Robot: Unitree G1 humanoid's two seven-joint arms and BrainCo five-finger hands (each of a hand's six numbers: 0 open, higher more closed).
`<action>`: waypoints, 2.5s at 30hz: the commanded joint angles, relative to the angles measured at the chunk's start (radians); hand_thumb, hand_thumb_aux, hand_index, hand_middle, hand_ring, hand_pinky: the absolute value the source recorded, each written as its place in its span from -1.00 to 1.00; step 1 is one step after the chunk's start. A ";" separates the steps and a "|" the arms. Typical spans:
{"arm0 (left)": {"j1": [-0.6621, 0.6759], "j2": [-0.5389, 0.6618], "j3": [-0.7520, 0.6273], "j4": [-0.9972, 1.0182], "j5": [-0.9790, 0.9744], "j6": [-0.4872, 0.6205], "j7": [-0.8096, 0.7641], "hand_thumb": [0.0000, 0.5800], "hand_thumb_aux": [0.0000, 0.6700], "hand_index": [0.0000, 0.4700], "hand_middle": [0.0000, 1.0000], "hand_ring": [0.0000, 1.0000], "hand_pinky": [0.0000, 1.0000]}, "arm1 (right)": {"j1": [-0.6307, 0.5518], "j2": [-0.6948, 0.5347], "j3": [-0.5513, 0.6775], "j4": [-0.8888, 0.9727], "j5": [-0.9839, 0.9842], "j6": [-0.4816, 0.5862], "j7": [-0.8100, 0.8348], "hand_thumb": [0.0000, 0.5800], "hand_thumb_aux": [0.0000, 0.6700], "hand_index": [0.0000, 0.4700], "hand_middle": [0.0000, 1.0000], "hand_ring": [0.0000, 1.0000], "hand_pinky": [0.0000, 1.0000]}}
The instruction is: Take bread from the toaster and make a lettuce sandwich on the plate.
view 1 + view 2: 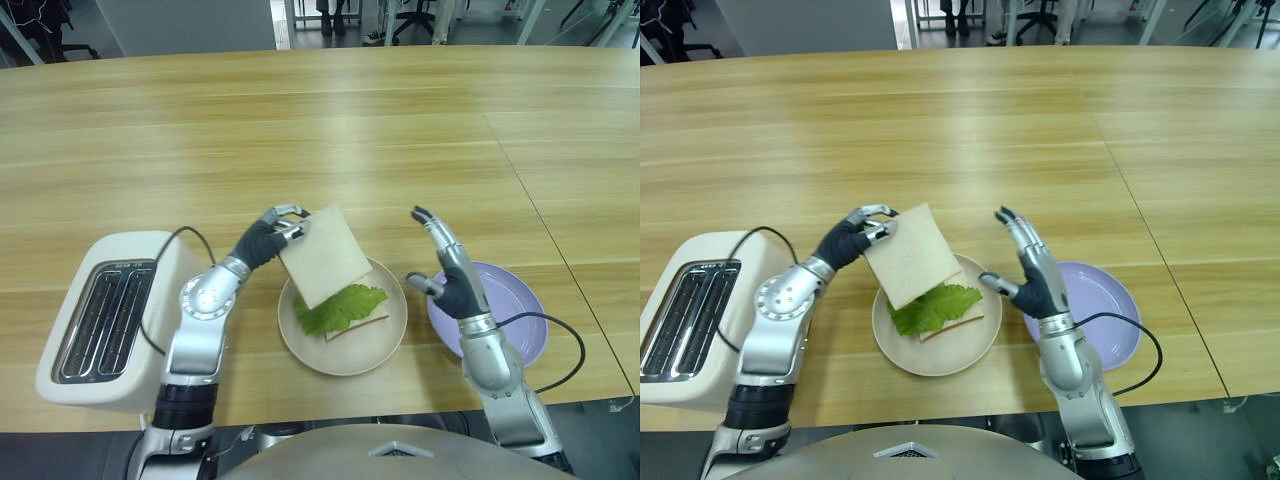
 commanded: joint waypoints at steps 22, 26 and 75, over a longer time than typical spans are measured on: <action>-0.062 -0.002 -0.130 0.307 -0.038 -0.096 -0.036 1.00 1.00 0.96 1.00 1.00 1.00 | -0.159 -0.120 0.234 0.283 -0.211 -0.079 0.117 -1.00 -1.00 -1.00 -1.00 -1.00 -1.00; -0.065 -0.009 -0.127 0.310 -0.045 -0.101 -0.027 1.00 1.00 0.96 1.00 1.00 1.00 | -0.160 -0.120 0.239 0.295 -0.193 -0.084 0.124 -1.00 -1.00 -1.00 -1.00 -1.00 -1.00; -0.053 0.056 -0.124 0.142 0.165 -0.161 0.190 -1.00 -1.00 -1.00 -1.00 -1.00 -1.00 | -0.189 -0.131 0.307 0.499 -0.150 -0.045 0.146 -1.00 -1.00 -1.00 -1.00 -1.00 -1.00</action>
